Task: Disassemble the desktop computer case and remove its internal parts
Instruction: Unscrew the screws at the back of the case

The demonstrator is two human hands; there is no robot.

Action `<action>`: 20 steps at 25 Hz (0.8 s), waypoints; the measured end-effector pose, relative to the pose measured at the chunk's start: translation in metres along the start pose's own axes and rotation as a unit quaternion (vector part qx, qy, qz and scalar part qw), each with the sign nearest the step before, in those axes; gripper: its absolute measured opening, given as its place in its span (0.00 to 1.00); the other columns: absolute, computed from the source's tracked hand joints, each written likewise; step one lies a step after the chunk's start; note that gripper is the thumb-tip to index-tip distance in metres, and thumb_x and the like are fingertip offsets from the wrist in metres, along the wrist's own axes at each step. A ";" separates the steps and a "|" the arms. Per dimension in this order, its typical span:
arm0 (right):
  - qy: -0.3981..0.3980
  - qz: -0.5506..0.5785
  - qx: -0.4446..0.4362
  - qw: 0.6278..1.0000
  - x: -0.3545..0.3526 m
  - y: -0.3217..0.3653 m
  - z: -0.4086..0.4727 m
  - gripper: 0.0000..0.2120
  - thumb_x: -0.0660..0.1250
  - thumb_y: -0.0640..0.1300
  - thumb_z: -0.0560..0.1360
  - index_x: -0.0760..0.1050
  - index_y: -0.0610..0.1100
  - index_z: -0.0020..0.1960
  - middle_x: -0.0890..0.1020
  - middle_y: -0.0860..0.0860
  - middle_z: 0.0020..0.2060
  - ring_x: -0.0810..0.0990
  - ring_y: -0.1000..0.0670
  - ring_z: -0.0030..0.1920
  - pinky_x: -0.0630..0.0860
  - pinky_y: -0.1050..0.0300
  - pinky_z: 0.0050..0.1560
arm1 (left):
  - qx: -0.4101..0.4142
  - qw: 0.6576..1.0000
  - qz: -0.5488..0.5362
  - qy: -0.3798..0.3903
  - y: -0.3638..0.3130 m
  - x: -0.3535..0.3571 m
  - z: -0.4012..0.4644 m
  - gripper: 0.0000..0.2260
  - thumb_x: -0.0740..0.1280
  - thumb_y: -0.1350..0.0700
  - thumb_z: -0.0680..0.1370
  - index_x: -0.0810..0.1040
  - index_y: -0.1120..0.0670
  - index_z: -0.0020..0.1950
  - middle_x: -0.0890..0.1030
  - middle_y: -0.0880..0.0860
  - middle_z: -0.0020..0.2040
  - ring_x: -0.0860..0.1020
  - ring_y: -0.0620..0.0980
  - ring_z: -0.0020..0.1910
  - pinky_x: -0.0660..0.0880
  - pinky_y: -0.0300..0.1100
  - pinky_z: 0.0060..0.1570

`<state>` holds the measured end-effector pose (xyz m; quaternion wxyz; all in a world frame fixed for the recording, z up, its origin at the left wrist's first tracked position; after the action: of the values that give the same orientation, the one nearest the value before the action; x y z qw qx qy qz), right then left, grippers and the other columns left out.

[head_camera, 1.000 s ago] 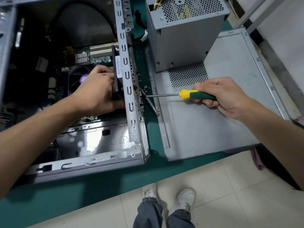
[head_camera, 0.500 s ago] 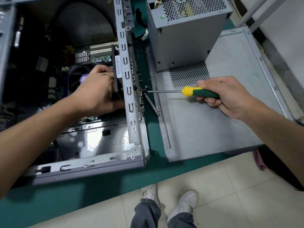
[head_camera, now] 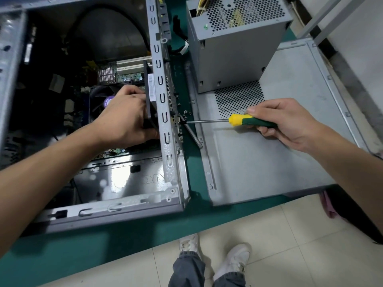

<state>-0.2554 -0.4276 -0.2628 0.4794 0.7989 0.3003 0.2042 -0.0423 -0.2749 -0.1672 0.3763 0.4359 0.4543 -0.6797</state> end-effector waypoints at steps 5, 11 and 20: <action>0.038 -0.022 -0.008 0.999 0.002 0.010 -0.007 0.13 0.78 0.46 0.59 0.85 0.44 0.43 0.81 0.48 0.33 0.77 0.52 0.31 0.76 0.64 0.31 | -0.001 1.000 -0.021 -0.003 0.001 0.000 0.000 0.13 0.61 0.47 0.68 0.58 0.33 0.39 0.61 0.38 0.34 0.77 0.56 0.32 0.58 0.41 0.45; 0.001 -0.012 0.038 0.999 0.005 0.014 -0.001 0.16 0.76 0.51 0.64 0.82 0.40 0.44 0.81 0.45 0.35 0.73 0.54 0.27 0.69 0.67 0.23 | -0.010 1.000 -0.027 0.002 0.004 0.003 -0.002 0.12 0.62 0.46 0.68 0.59 0.33 0.41 0.69 0.44 0.32 0.74 0.54 0.35 0.59 0.41 0.50; -0.002 -0.065 0.032 0.997 0.003 0.010 0.000 0.16 0.71 0.57 0.72 0.82 0.43 0.40 0.82 0.45 0.32 0.72 0.53 0.23 0.69 0.65 0.21 | -0.018 1.000 -0.012 0.000 0.006 0.003 -0.002 0.06 0.61 0.47 0.68 0.64 0.39 0.40 0.77 0.52 0.31 0.79 0.57 0.33 0.61 0.45 0.47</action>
<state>-0.2506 -0.4295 -0.2540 0.4666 0.7930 0.3568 0.1619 -0.0372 -0.2756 -0.1721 0.3762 0.4238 0.4717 -0.6755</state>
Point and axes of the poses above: each hand's wrist, its own z-axis towards the middle knuckle, its own x-axis out of the palm, y = z × x, the point moved 8 cm from there along z, towards the middle knuckle
